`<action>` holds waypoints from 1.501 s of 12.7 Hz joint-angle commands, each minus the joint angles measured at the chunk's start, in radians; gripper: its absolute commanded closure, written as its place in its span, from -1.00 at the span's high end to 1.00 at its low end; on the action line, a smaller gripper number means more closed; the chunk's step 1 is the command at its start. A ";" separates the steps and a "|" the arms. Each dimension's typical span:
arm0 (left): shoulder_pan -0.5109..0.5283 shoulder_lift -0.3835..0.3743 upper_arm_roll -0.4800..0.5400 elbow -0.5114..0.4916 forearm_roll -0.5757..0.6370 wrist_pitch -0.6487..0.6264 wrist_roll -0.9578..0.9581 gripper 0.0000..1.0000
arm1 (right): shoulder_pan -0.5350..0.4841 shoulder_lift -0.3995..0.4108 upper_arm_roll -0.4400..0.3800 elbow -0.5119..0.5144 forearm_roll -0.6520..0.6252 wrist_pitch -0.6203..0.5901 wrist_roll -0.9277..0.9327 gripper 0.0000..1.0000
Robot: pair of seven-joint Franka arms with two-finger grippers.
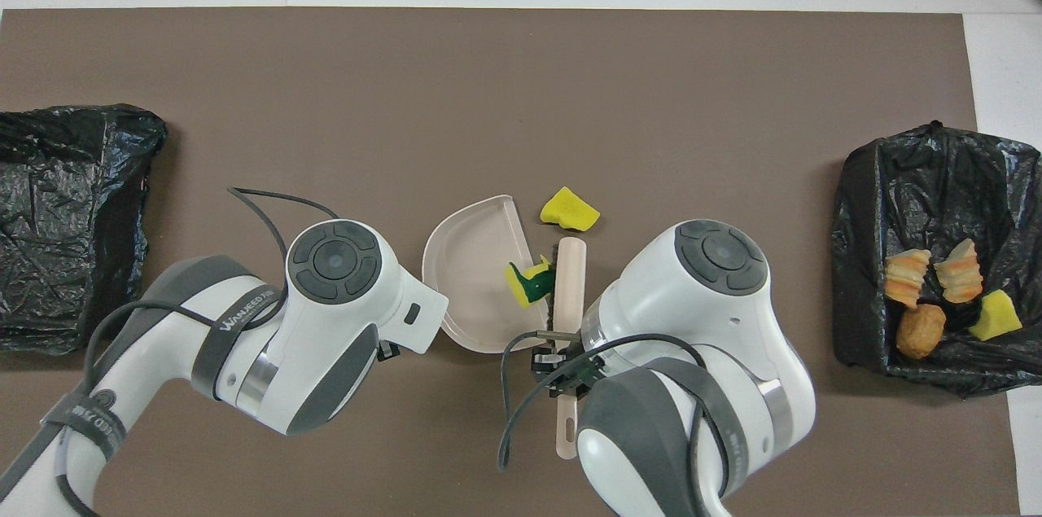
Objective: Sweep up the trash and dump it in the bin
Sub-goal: 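Sweep the sponge pieces toward the dustpan with the right gripper's brush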
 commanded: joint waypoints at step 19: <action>-0.013 -0.030 0.009 -0.039 0.010 0.055 -0.038 -1.00 | -0.009 -0.023 0.016 -0.282 0.012 0.377 0.247 -1.00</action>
